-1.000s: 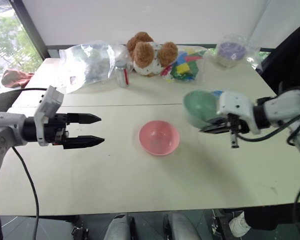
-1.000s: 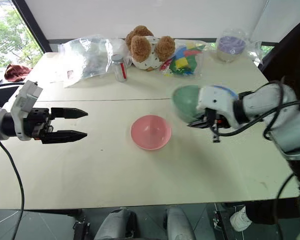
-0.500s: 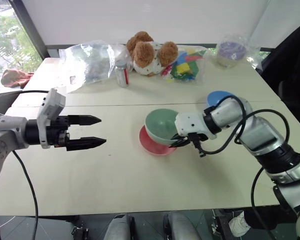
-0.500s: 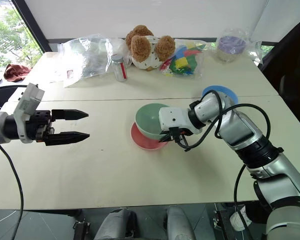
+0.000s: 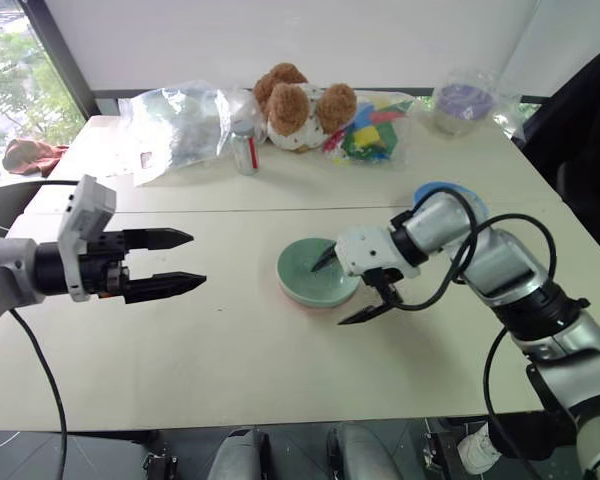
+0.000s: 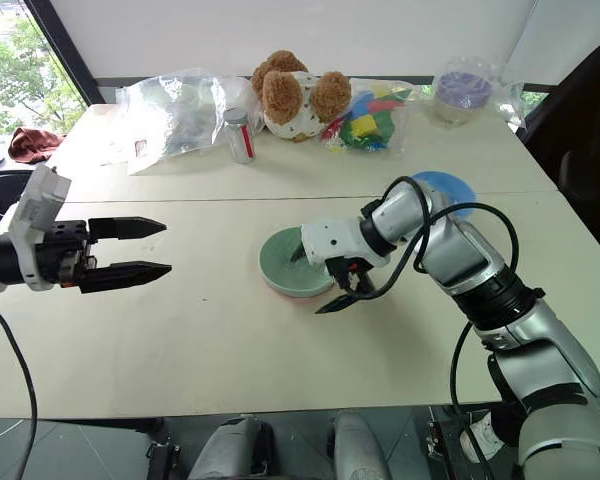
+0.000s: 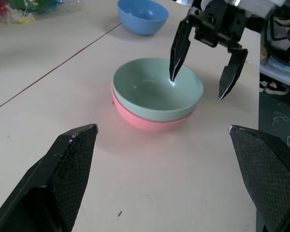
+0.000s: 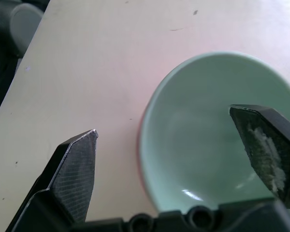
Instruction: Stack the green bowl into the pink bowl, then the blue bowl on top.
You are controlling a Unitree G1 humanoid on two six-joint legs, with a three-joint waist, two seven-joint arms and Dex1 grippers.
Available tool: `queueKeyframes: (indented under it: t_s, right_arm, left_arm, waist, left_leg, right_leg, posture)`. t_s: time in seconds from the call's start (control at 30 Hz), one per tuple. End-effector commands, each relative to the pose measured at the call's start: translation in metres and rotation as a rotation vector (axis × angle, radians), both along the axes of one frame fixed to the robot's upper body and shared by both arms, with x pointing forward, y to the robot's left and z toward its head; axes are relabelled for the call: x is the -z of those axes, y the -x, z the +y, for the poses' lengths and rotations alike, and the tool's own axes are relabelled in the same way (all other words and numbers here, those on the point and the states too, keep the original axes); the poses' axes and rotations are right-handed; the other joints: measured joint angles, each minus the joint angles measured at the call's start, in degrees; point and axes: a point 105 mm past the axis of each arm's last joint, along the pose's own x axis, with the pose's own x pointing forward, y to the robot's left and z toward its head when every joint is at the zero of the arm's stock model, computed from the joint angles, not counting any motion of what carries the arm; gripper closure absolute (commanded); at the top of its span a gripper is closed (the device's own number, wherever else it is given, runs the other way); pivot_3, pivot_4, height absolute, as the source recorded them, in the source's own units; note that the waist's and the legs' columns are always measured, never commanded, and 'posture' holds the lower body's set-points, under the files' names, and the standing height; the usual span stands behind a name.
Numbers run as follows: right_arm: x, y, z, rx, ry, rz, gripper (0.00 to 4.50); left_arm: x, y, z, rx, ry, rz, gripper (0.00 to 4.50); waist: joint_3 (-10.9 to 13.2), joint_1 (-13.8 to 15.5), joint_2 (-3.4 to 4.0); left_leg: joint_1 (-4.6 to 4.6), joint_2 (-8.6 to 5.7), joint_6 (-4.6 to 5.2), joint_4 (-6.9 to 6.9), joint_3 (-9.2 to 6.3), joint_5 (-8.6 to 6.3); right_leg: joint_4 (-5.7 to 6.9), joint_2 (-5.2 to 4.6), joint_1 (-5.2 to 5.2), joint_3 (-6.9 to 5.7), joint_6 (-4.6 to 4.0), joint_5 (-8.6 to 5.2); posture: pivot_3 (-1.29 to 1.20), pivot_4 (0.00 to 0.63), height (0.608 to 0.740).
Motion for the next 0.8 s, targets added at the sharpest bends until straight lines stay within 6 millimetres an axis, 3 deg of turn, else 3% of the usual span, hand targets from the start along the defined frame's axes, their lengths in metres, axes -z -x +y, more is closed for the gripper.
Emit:
queueKeyframes:
  t_s: [0.03, 0.07, 0.17, 0.2, 0.3, 0.4, 0.63, 0.73, 0.8]
  right_arm:
    - [-0.048, -0.023, -0.042, 0.230, -0.098, -0.112, 0.05]
    - [-0.050, -0.029, -0.052, 0.285, -0.103, -0.119, 0.05]
    - [-0.038, -0.062, -0.114, 0.603, -0.079, -0.137, 0.05]
    - [-0.033, -0.068, -0.126, 0.665, -0.076, -0.128, 0.05]
    - [-0.018, -0.079, -0.142, 0.748, -0.086, -0.092, 0.05]
    - [0.014, -0.098, -0.165, 0.896, -0.084, -0.056, 0.05]
    - [0.044, -0.115, -0.175, 0.974, -0.057, -0.030, 0.05]
    - [0.046, -0.119, -0.173, 0.973, -0.051, -0.042, 0.88]
    - [0.043, -0.122, -0.168, 0.965, -0.059, -0.048, 1.78]
  left_arm:
    - [-0.008, 0.005, -0.007, 0.042, -0.014, -0.049, 0.00]
    - [-0.007, 0.004, -0.008, 0.044, -0.014, -0.049, 0.00]
    - [-0.006, -0.001, -0.012, 0.058, -0.007, -0.054, 0.00]
    - [-0.005, -0.002, -0.013, 0.062, -0.006, -0.055, 0.00]
    - [-0.005, -0.005, -0.014, 0.068, -0.003, -0.057, 0.00]
    - [-0.005, -0.008, -0.015, 0.075, -0.005, -0.063, 0.00]
    - [-0.005, -0.010, -0.013, 0.062, -0.013, -0.071, 0.00]
    - [-0.005, -0.008, -0.012, 0.053, -0.015, -0.072, 0.00]
    - [-0.005, -0.008, -0.011, 0.046, -0.017, -0.073, 0.00]
  waist:
    - [0.0, 0.1, -0.01]
    - [0.0, 0.1, -0.03]
    - [-0.1, -0.1, -0.08]
    - [0.0, -0.2, -0.08]
    - [0.0, -0.7, -0.02]
    - [0.0, -1.3, -0.02]
    - [0.0, -2.0, 0.04]
    - [0.0, -1.9, 0.04]
    - [0.0, -1.9, 0.04]
  left_leg:
    - [0.00, -0.01, 0.00, 0.00, 0.00, 0.00]
    - [0.01, -0.02, 0.00, 0.00, -0.01, 0.00]
    - [0.05, -0.03, 0.01, -0.01, 0.00, -0.01]
    - [0.07, -0.03, 0.01, 0.00, 0.02, 0.00]
    - [0.08, -0.03, 0.00, -0.02, 0.10, 0.00]
    - [0.08, 0.09, -0.07, -0.09, 0.12, 0.04]
    - [0.06, 0.07, -0.29, -0.11, 0.17, 0.17]
    - [0.06, 0.08, -0.47, -0.12, 0.16, 0.27]
    - [0.06, 0.08, -0.48, -0.11, 0.17, 0.27]
  right_leg:
    - [-0.01, -0.01, 0.01, -0.01, 0.00, 0.00]
    - [-0.03, -0.03, 0.03, -0.02, 0.00, 0.00]
    - [-0.06, -0.04, 0.09, -0.01, -0.01, -0.01]
    - [-0.06, -0.04, 0.11, 0.00, -0.01, -0.01]
    - [0.00, 0.00, 0.04, 0.07, -0.02, 0.00]
    - [0.02, 0.15, -0.03, 0.10, -0.02, 0.00]
    - [0.02, 0.14, -0.06, 0.15, -0.01, 0.00]
    - [0.02, 0.14, -0.06, 0.16, -0.01, 0.00]
    - [0.02, 0.13, -0.05, 0.16, -0.01, 0.00]
  posture:
    - [0.00, 0.150, 0.740]
    - [0.00, 0.150, 0.740]
    - [0.00, 0.150, 0.740]
    - [0.00, 0.150, 0.740]
    - [0.00, 0.150, 0.740]
    - [0.00, 0.150, 0.740]
    - [0.00, 0.150, 0.740]
    - [0.00, 0.150, 0.740]
    - [0.00, 0.150, 0.740]
